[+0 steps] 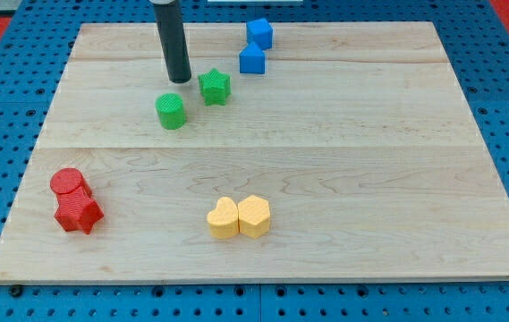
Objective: Place the blue triangle diagonally towards the bottom right of the green star
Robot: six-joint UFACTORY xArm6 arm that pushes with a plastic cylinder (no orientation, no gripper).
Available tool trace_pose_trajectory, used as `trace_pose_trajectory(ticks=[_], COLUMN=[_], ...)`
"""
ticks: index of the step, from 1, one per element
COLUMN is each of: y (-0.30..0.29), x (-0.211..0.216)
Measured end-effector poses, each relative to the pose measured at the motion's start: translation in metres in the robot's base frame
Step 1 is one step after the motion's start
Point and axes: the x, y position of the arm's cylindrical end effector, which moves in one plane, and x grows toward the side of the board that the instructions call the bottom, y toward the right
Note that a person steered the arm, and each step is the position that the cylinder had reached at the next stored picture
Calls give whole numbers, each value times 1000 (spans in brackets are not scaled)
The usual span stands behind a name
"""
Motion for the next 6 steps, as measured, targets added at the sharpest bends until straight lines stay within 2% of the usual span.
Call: trace_pose_trajectory(ticks=[1,3,4,6], y=[9,119,118,120], x=[-50,-52,-7,37])
